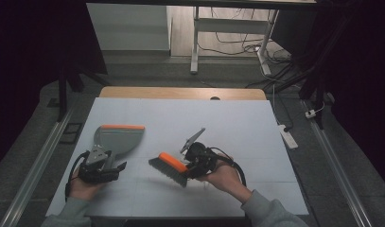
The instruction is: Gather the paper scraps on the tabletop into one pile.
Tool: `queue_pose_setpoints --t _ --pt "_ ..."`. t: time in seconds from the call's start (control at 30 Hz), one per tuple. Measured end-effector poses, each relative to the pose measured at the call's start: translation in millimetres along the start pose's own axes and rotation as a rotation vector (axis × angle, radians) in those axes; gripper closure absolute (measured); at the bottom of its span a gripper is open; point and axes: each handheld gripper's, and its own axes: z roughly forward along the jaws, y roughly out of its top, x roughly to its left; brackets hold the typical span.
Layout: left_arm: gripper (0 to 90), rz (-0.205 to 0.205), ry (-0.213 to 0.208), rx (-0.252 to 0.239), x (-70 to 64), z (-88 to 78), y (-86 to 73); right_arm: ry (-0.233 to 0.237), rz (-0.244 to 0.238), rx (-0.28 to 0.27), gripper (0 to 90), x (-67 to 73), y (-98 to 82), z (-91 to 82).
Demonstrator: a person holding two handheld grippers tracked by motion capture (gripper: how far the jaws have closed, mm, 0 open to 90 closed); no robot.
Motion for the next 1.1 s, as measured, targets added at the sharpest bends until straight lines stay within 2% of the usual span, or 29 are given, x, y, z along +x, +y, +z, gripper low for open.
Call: queue_pose_setpoints --t 0.13,0.2,0.23,0.27,0.3,0.37,0.43,0.5,0.57,0.67,0.77,0.87,0.93,1.1 --pt "27.4 -0.001 0.001 0.001 -0.3 0.1 -0.1 -0.016 -0.034 0.08 70.1 4.0 0.5 18.2" --pt "27.4 -0.004 0.001 0.0 0.1 -0.1 -0.4 -0.084 -0.032 0.078 70.1 -0.7 2.4 21.8" --pt "27.4 -0.005 0.003 -0.001 0.4 0.1 -0.7 -0.112 -0.034 0.086 70.1 -7.5 3.2 21.7" --pt "27.4 -0.007 0.002 -0.002 0.7 0.2 -0.9 -0.118 -0.014 0.084 70.1 -15.0 3.4 21.1" --pt "27.4 -0.007 0.002 0.0 1.1 0.0 -1.0 -0.118 0.026 0.064 70.1 -22.0 3.2 20.1" --pt "27.4 -0.009 0.002 -0.001 1.7 -0.2 -1.2 -0.166 0.046 0.059 70.1 -33.8 1.5 15.5" --pt "27.4 -0.011 0.003 0.0 2.2 -0.1 -1.4 -0.187 0.057 0.029 70.2 -42.3 -1.8 8.8" --pt "27.4 -0.01 0.003 0.002 2.0 0.1 -1.4 -0.181 0.06 -0.018 70.1 -45.4 -5.9 -0.6" --pt "27.4 -0.008 0.003 0.003 1.4 0.6 -1.2 -0.16 0.055 -0.068 70.1 -43.5 -10.3 -14.1" --pt "27.4 -0.006 0.005 0.006 0.8 0.9 -1.2 -0.192 0.027 -0.1 70.1 -35.8 -18.3 -38.8" --pt "27.4 -0.008 0.004 0.003 1.2 0.6 -1.2 -0.207 0.021 -0.116 70.1 -34.1 -31.9 -63.3" --pt "27.4 -0.005 0.005 0.006 0.8 0.8 -1.1 -0.219 0.024 -0.092 70.1 -36.8 -49.4 -81.5" --pt "27.4 -0.004 0.004 0.007 0.5 1.0 -1.0 -0.208 0.009 -0.061 70.1 -39.0 -62.5 -86.4" --pt "27.4 -0.003 0.007 0.011 1.0 1.2 -0.9 -0.181 -0.086 0.073 70.1 -34.2 -91.4 -74.3"
